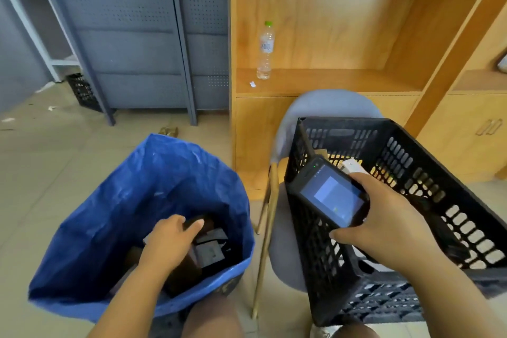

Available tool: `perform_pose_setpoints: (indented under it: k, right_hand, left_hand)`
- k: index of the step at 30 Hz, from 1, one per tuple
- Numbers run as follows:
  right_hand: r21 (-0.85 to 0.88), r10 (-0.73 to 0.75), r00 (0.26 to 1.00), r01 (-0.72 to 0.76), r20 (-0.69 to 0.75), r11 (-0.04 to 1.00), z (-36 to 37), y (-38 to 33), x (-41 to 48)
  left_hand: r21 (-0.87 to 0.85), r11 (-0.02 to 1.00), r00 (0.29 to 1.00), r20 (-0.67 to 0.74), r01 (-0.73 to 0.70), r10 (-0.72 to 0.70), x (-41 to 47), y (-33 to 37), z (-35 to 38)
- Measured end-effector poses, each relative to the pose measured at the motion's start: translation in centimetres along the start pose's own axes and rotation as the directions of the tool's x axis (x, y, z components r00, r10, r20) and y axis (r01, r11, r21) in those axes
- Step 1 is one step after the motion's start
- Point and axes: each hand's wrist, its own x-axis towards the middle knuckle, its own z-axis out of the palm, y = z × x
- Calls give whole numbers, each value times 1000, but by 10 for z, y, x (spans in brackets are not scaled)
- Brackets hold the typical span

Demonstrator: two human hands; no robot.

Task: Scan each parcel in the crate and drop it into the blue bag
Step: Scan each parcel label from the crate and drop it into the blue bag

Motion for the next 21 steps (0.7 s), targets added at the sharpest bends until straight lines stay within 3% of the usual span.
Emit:
perform_pose_setpoints:
  k: [3, 11, 21]
  right_hand:
    - [-22, 52, 998, -53, -18, 998, -5, 9, -4]
    - [-24, 219, 971, -222, -96, 975, -35, 63, -24]
    - [31, 414, 886, -417, -211, 908, -69, 145, -36]
  left_hand:
    - [-24, 998, 995, 83, -57, 59, -3, 11, 7]
    - [-106, 956, 953, 108, -272, 283, -1, 98, 25]
    - [-111, 809, 787, 190, -577, 587, 0, 237, 89]
